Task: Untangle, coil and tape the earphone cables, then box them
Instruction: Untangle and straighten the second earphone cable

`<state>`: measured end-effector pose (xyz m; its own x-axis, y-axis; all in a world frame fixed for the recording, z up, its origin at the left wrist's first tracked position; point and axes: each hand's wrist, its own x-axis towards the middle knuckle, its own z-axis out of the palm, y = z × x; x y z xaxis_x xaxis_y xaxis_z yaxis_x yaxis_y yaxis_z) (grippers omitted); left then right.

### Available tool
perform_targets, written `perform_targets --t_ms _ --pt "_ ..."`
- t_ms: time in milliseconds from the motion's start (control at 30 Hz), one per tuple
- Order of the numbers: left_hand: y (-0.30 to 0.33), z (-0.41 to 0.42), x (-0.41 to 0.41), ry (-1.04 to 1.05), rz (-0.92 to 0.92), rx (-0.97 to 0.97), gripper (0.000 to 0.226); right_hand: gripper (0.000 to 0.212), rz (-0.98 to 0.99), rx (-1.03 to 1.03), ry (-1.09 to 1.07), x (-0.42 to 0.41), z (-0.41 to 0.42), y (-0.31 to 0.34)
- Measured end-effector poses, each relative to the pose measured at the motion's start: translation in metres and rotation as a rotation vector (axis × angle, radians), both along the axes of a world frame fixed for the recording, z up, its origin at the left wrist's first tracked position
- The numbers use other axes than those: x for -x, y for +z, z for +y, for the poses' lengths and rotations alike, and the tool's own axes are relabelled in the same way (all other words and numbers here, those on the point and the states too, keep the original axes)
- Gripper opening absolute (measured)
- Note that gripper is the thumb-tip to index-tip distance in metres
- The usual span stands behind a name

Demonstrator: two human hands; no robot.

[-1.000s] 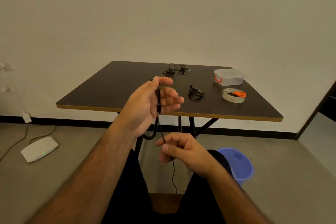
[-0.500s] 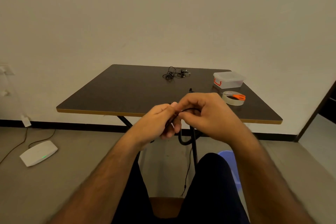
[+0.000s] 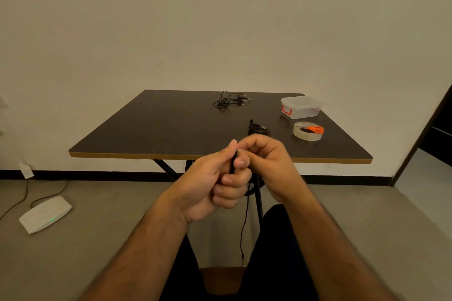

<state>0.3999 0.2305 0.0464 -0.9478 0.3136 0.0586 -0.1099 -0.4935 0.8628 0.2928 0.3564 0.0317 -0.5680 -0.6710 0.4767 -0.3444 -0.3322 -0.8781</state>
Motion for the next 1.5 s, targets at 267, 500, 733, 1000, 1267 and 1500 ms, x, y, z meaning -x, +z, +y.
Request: perform_targets --t_ms 267,500,733,1000,1267,1500 --pt "0.013 0.001 -0.001 0.220 0.196 0.013 0.037 0.020 -0.145 -0.175 0.185 -0.031 0.000 -0.039" --pt "0.031 -0.015 0.000 0.481 0.292 0.295 0.046 0.028 -0.111 -0.415 0.324 -0.031 0.011 -0.043" --pt "0.026 -0.020 0.006 0.648 0.232 0.581 0.040 0.023 0.265 -0.609 0.051 -0.032 0.021 0.002" --pt "0.011 -0.009 0.006 0.441 0.047 0.705 0.053 0.010 0.596 -0.456 -0.241 -0.019 0.019 0.037" --pt "0.009 -0.002 0.002 0.231 -0.027 0.518 0.063 0.011 0.427 -0.281 -0.077 0.001 0.015 0.042" --pt "0.007 -0.001 -0.002 0.081 0.030 0.381 0.063 0.011 0.159 -0.074 0.096 0.013 0.009 0.031"
